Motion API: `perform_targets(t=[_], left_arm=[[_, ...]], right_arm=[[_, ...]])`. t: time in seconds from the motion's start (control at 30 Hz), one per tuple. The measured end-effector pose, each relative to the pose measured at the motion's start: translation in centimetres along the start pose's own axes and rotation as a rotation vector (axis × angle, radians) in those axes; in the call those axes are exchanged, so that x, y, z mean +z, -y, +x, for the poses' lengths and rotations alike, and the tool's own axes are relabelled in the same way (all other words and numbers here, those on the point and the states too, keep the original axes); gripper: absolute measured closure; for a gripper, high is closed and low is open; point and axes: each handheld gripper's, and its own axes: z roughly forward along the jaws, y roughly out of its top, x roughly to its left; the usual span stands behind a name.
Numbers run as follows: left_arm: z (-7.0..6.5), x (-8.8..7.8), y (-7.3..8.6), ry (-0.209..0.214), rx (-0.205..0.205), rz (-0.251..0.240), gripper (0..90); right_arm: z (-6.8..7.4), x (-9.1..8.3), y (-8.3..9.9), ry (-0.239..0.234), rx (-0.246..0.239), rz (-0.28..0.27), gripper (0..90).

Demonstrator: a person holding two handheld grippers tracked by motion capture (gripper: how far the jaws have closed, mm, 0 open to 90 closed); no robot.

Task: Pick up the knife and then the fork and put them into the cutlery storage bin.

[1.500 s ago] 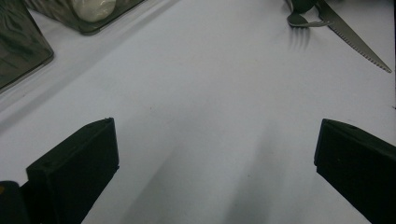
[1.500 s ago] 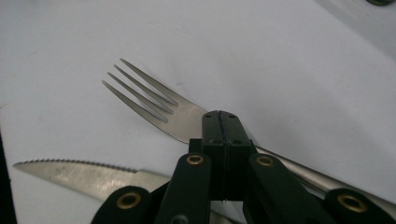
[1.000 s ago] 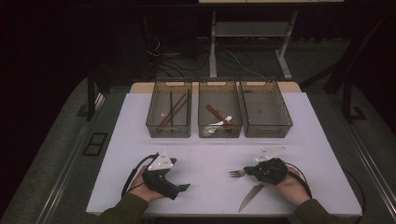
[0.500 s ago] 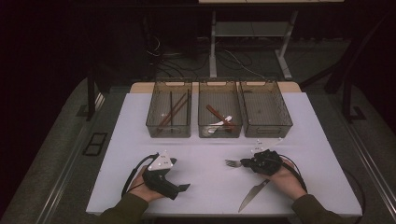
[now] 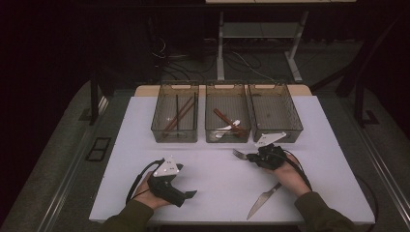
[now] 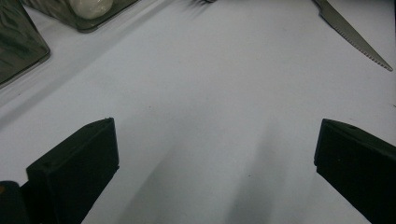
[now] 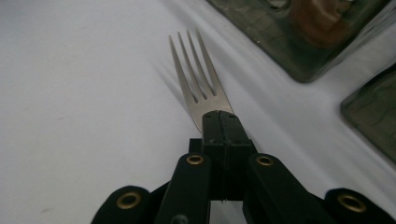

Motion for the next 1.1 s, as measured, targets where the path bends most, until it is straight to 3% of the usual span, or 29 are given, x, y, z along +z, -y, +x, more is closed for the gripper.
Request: perform_targets(t=[0.23,0.33,0.4,0.57,0.63,0.8,0.87,1.1], left_arm=[[0.0,0.0,0.0,0.002,0.002,0.0,0.0],[0.0,-0.1,0.0,0.003,0.004,0.0,0.0],[0.0,0.0,0.0,0.004,0.002,-0.001,0.0],[0.0,0.0,0.0,0.005,0.003,0.001,0.0],[0.0,0.0,0.0,0.006,0.002,-0.002,0.0],[0.0,0.0,0.0,0.009,0.003,0.001,0.0],[-0.1,0.0,0.0,0.01,0.002,-0.001,0.0],[0.0,0.0,0.0,0.012,0.002,-0.003,0.0]], right_arm=[[-0.7,0.3,-0.5,0.006,0.016,-0.009,90.0],[-1.0,-0.7,-0.9,-0.04,0.024,-0.025,89.5],[-1.2,-1.6,-1.3,-0.072,0.014,-0.018,84.1],[-1.9,-2.4,-2.1,-0.085,-0.079,0.136,73.7],[-2.4,-2.4,-2.5,-0.065,-0.101,0.183,73.7],[-3.3,-1.7,-3.2,-0.096,-0.132,0.274,73.9],[-3.4,-1.1,-3.4,-0.116,-0.164,0.334,73.7],[-3.1,0.4,-4.6,-0.102,-0.253,0.481,75.3]])
